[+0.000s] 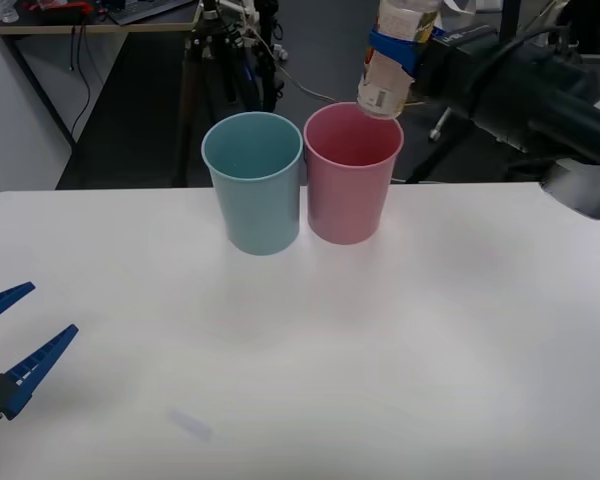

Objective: Grasp the object on the table and drop it into the matching bin: aluminum can to the light blue bin, PET bottle to the pink bin.

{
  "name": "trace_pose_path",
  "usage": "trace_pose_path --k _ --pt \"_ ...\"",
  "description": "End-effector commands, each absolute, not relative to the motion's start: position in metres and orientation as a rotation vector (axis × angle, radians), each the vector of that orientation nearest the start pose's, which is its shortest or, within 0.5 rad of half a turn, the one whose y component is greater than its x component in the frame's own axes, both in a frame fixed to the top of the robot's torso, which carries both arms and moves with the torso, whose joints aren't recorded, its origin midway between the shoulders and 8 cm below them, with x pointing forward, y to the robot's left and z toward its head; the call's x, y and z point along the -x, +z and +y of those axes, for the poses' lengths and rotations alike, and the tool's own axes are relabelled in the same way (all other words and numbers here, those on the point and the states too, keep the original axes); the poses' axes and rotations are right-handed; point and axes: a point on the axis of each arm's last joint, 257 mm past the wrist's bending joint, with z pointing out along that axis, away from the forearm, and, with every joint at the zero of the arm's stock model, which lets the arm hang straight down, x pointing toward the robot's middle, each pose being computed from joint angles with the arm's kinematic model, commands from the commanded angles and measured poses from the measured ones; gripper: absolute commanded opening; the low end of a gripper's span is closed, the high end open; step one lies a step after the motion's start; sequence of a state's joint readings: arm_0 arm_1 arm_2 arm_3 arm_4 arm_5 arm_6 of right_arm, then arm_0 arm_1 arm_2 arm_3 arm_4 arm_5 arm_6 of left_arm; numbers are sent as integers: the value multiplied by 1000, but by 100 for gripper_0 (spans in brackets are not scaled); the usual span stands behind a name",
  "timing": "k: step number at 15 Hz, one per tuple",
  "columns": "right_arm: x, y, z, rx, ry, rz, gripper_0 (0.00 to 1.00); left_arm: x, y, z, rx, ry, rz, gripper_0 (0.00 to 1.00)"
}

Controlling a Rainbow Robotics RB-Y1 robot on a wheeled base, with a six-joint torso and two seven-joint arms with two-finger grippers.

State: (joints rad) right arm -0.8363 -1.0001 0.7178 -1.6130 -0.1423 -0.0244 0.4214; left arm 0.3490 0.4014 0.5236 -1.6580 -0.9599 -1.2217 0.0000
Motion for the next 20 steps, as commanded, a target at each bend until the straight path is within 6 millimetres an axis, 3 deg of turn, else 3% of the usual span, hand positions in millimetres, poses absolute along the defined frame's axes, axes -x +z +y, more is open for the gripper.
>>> trace_pose_path --k 1,6,11,18,19,20 --pt "-623 40 -101 493 553 1399 0 -342 -169 330 -465 -567 1441 100" --pt "-638 23 -90 492 532 1402 0 -342 -169 330 -465 -567 1441 100" --pt "-641 9 -74 531 520 1389 0 -342 -169 330 -465 -567 1441 100" --pt "-642 2 -70 561 488 1382 1 -342 -169 330 -465 -567 1441 100" --pt "-643 1 -71 559 488 1384 38 -342 -169 330 -465 -567 1441 100" --pt "-644 -1 -71 555 492 1388 100 -342 -169 330 -465 -567 1441 100"
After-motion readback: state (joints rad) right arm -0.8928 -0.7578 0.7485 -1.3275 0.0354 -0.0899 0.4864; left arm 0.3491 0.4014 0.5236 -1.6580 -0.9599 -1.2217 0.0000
